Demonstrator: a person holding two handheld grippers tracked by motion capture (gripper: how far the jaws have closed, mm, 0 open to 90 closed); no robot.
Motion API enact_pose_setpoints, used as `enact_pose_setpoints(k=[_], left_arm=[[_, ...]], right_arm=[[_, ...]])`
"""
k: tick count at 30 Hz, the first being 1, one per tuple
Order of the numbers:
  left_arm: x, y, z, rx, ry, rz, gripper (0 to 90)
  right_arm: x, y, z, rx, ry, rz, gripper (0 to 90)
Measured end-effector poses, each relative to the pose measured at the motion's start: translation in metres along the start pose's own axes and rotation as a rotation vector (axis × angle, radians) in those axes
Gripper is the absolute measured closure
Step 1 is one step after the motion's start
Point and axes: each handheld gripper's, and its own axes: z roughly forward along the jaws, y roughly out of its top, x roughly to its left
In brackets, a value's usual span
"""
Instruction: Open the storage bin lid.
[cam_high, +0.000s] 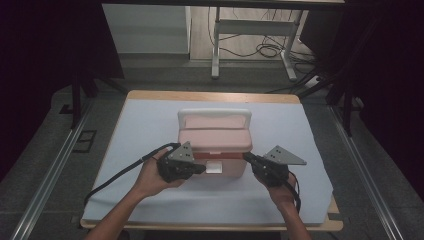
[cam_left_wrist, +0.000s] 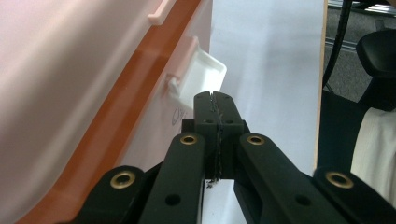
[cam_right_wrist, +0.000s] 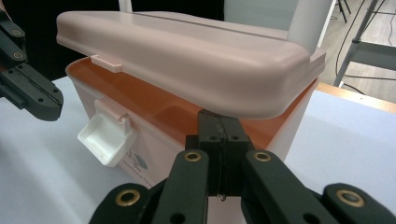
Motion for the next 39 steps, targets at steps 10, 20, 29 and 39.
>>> enact_pose_setpoints(k=[10,20,29,39], left_arm=[[-0.002,0.002,0.01,-0.013,0.002,-0.009,90.0],[-0.001,0.003,0.018,-0.018,0.011,-0.012,90.0],[-0.006,0.01,0.028,0.003,0.04,0.022,90.0],[-0.004,0.01,0.032,0.0,0.053,0.013,90.0]], right_arm=[[0.0,0.0,0.0,0.003,0.001,-0.002,89.8],[-0.001,-0.001,0.001,0.004,0.002,0.0,89.8],[0.0,-0.001,0.0,0.002,0.001,0.001,89.8],[-0.001,-0.002,0.0,0.003,0.003,0.002,89.8]])
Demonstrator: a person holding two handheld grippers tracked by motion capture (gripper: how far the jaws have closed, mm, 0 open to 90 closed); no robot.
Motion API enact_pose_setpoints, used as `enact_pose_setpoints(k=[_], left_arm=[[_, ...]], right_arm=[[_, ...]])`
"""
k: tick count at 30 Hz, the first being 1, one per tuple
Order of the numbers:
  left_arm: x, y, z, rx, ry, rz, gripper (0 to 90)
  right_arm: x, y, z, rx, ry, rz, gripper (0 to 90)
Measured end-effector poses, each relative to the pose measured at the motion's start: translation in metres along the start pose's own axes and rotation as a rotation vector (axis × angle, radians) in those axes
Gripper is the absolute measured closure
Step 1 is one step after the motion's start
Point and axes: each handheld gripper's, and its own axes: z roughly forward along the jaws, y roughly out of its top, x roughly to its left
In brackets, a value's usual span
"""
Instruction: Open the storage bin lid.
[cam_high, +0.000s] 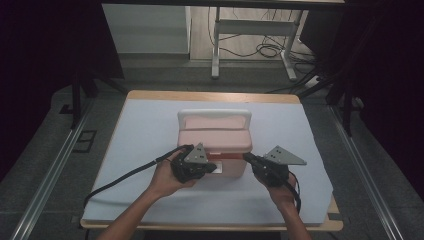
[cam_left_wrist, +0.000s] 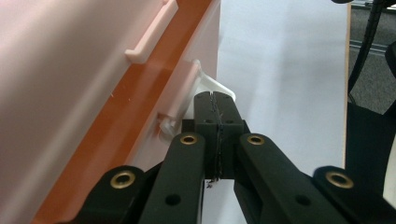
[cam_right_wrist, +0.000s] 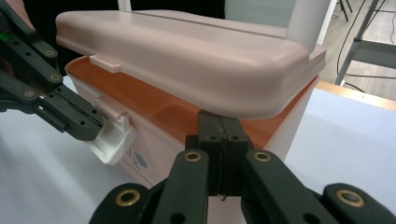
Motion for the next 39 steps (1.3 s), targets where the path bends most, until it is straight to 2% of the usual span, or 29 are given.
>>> enact_pose_setpoints(k=[16,26,39], left_arm=[[0.001,0.0,0.002,0.005,-0.002,-0.002,90.0],[0.001,0.0,0.002,0.005,-0.001,-0.004,90.0],[0.002,-0.001,0.002,0.008,-0.002,0.0,90.0]], right_arm=[[-0.001,0.009,-0.001,-0.003,-0.002,-0.012,89.8],[-0.004,0.022,-0.002,-0.007,-0.003,-0.026,89.8],[-0.016,0.043,0.0,-0.005,0.003,-0.006,89.7]])
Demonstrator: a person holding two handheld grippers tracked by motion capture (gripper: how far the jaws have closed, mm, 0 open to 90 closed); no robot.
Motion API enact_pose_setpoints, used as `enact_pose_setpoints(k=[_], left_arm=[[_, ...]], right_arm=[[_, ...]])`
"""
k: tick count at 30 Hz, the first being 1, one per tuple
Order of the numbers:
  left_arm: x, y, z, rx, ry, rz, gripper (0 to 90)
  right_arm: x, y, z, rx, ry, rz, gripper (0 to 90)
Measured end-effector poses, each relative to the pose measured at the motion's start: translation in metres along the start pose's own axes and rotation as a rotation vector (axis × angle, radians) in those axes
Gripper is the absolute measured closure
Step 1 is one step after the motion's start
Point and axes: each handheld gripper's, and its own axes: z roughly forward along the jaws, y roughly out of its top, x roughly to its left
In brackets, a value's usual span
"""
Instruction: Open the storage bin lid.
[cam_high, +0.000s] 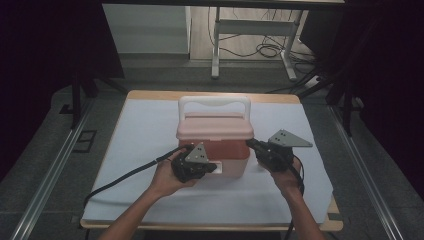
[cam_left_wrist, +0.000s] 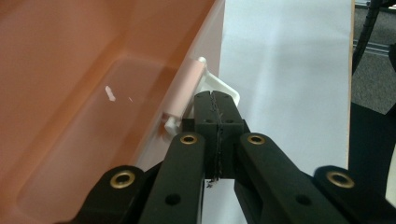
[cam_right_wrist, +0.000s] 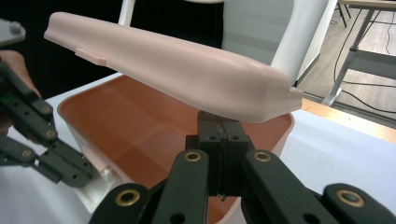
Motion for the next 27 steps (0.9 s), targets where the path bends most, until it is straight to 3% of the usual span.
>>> enact_pose_setpoints(k=[27], left_arm=[[0.0,0.0,0.0,-0.004,-0.004,-0.004,90.0]], right_arm=[[-0.022,0.038,0.017,0.022,-0.015,0.004,89.6]])
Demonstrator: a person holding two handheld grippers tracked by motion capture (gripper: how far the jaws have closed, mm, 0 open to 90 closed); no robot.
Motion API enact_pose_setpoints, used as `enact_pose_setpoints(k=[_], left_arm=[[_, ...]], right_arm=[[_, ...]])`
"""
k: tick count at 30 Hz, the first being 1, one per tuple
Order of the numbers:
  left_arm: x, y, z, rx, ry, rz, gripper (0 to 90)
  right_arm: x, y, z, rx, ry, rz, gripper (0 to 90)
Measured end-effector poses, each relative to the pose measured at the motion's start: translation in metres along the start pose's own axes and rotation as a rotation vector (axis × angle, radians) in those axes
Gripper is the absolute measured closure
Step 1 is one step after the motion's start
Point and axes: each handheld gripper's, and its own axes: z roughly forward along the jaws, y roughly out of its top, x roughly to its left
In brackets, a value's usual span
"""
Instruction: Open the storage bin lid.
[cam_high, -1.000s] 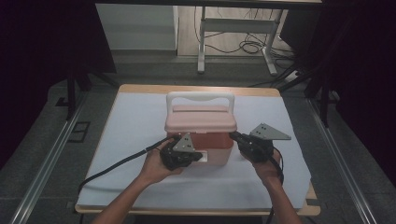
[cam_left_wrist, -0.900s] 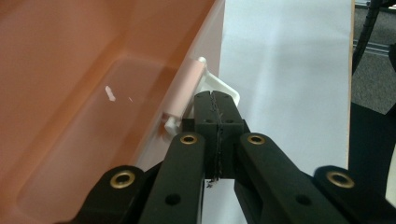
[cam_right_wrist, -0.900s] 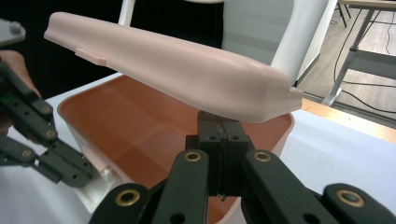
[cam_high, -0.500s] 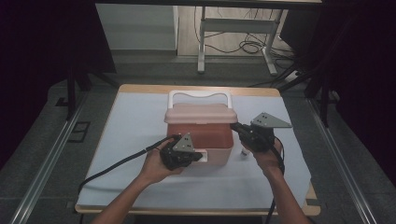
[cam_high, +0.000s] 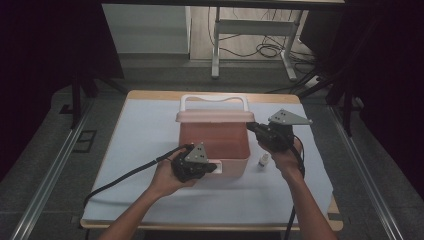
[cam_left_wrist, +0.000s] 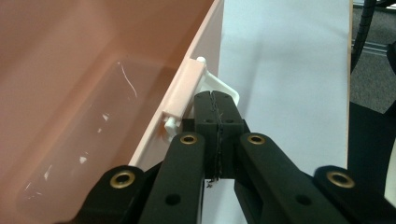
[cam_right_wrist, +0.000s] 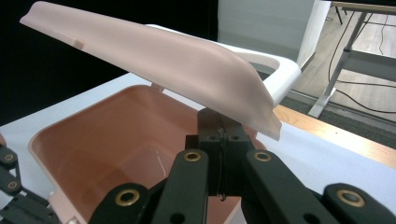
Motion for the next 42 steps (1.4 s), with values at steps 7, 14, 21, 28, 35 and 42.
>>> enact_pose_setpoints(k=[7,14,21,28,35,42], left_arm=[[0.001,-0.002,0.0,-0.012,-0.009,-0.009,90.0],[0.002,-0.002,-0.001,-0.01,-0.008,-0.01,90.0],[0.002,-0.002,-0.001,-0.009,-0.01,-0.009,90.0],[0.002,-0.002,-0.001,-0.008,-0.009,-0.007,90.0],[0.003,-0.002,-0.002,-0.001,-0.013,0.002,90.0],[0.003,-0.002,-0.001,-0.001,-0.015,0.003,90.0]], right_arm=[[-0.005,0.011,0.007,0.008,-0.006,-0.001,89.6],[-0.01,0.018,0.012,0.009,-0.011,0.006,89.6],[-0.015,0.024,0.018,0.019,-0.019,0.014,89.7],[-0.02,0.032,0.024,0.026,-0.032,0.017,89.7],[-0.026,0.04,0.03,0.035,-0.044,0.024,89.7],[-0.033,0.046,0.04,0.048,-0.061,0.028,89.6]])
